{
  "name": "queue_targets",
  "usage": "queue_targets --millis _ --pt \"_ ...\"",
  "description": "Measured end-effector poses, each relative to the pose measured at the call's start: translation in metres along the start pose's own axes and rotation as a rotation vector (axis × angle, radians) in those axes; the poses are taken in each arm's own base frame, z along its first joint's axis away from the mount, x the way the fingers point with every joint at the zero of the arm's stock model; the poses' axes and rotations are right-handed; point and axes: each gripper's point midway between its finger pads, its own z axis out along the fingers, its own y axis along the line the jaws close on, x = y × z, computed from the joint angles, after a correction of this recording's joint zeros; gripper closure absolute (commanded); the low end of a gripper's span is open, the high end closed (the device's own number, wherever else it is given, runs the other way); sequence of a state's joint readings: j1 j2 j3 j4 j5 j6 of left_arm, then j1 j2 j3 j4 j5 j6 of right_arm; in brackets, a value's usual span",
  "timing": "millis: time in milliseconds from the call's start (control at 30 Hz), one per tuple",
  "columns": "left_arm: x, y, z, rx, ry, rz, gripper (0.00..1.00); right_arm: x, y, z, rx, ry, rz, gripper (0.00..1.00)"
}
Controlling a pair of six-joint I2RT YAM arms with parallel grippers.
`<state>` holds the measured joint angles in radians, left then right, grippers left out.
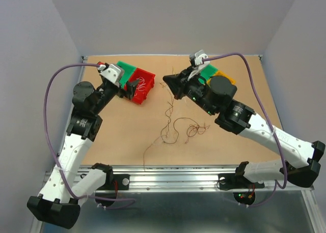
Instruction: Untangle the cables
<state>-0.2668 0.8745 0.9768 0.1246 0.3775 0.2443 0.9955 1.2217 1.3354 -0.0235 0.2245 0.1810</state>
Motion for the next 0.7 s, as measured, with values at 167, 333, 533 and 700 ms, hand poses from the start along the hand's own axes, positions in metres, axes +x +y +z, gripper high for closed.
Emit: queue_targets --millis 167,333,533,700 --pt "-0.011 -0.017 0.003 0.102 -0.019 -0.044 0.01 -0.045 0.006 0.019 0.016 -0.073 -0.038 1.00" --pt "-0.052 -0.016 0.011 0.128 -0.131 -0.065 0.01 -0.077 0.010 0.040 0.039 -0.136 -0.075 0.99" --pt "-0.056 -0.025 0.038 0.217 -0.197 -0.142 0.01 -0.076 0.014 0.042 0.017 -0.129 -0.105 1.00" --pt "-0.017 -0.041 0.069 0.318 -0.141 -0.234 0.01 -0.075 0.018 0.042 -0.006 -0.128 -0.103 1.00"
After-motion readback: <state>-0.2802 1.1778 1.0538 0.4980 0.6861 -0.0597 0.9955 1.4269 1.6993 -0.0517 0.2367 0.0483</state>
